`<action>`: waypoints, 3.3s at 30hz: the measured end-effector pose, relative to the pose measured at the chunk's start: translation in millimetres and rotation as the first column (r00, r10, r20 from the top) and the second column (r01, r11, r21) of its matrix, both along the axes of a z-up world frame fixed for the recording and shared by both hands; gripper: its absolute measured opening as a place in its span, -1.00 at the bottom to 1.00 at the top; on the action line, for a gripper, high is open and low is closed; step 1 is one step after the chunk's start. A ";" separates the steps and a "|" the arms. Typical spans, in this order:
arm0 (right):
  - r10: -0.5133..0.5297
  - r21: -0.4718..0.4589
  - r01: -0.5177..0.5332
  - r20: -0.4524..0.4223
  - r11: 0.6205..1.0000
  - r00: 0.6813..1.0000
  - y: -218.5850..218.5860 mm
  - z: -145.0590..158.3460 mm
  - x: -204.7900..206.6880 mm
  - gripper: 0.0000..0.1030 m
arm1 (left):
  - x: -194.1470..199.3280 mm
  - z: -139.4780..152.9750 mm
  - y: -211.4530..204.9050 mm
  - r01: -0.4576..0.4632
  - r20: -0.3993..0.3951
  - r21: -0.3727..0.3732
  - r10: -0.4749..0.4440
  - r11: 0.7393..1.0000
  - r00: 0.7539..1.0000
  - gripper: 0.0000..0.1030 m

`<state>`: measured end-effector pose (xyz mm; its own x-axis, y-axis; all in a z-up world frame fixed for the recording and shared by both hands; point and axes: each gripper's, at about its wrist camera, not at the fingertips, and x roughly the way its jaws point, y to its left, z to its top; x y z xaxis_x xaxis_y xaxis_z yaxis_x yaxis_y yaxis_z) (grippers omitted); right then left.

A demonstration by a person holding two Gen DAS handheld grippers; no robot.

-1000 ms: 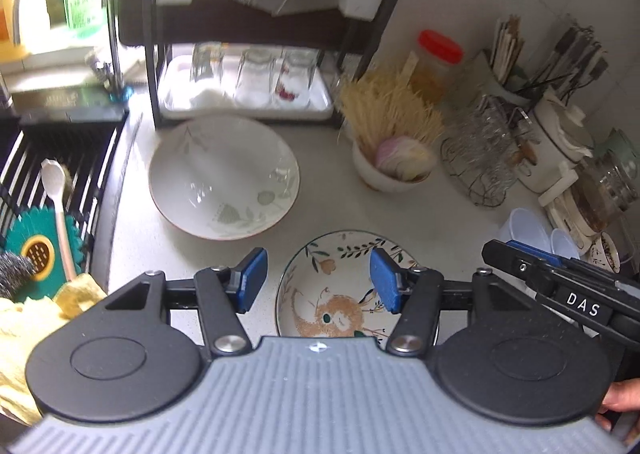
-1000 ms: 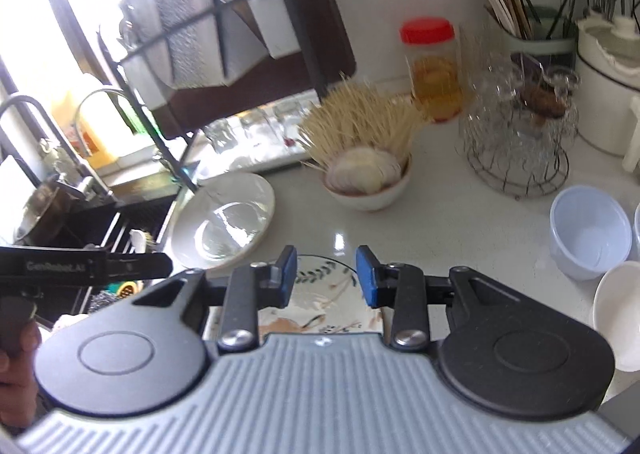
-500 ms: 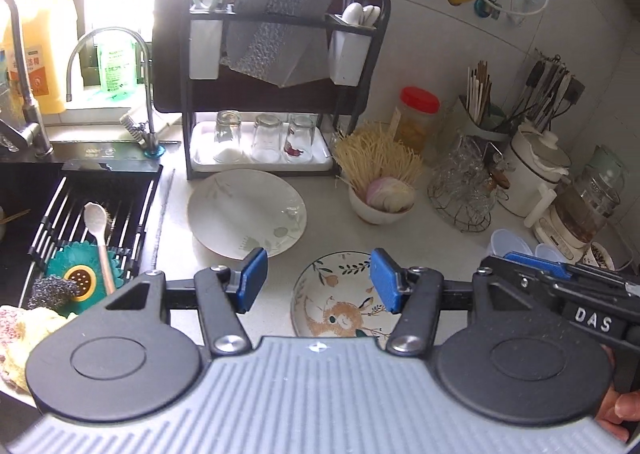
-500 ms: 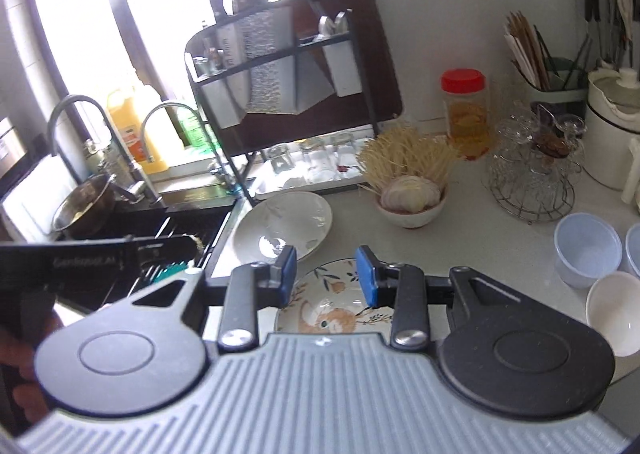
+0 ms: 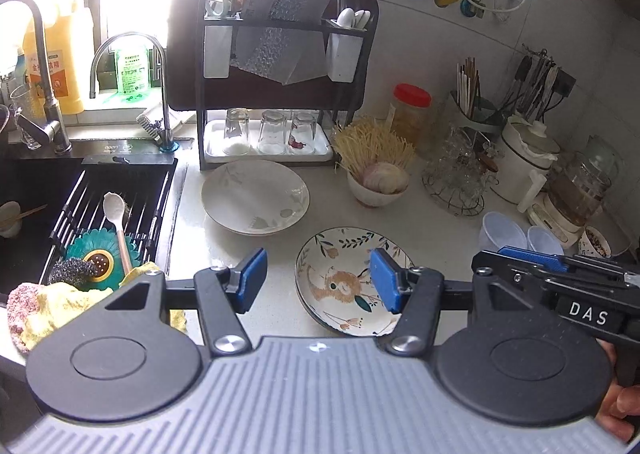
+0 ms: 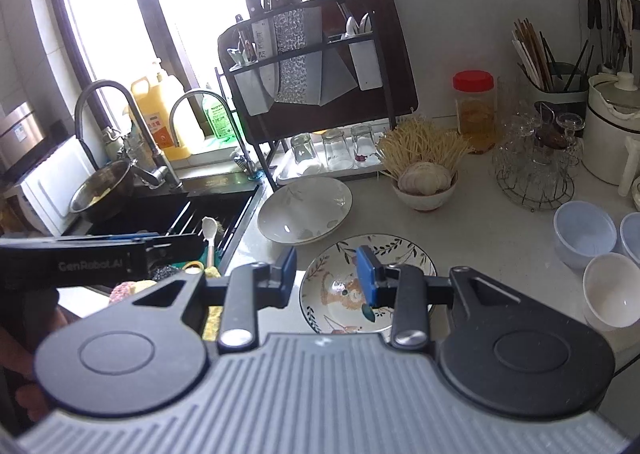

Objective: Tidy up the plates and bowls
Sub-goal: 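Move the left gripper to the rim of the white leaf-print plate, then close the left gripper on the leaf-print plate's rim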

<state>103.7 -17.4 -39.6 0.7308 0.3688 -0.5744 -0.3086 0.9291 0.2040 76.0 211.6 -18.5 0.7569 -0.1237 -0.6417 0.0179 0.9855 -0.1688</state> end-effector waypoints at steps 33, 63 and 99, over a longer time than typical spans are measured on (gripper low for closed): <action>-0.048 -0.001 0.048 -0.046 0.999 0.998 13.1 -9.0 22.1 -0.28 | 18.8 -19.6 16.3 -0.034 -0.058 -0.022 0.033 0.999 0.998 0.29; -0.033 0.014 0.037 -0.235 0.999 0.971 51.3 -78.7 189.1 -0.28 | 213.8 -93.8 87.7 -0.103 -0.205 -0.015 0.098 0.995 0.974 0.32; -0.009 -0.048 -0.009 -0.362 0.999 0.932 93.1 -176.0 322.8 -0.31 | 338.6 -194.9 169.5 -0.263 -0.368 -0.126 0.201 0.957 0.908 -0.44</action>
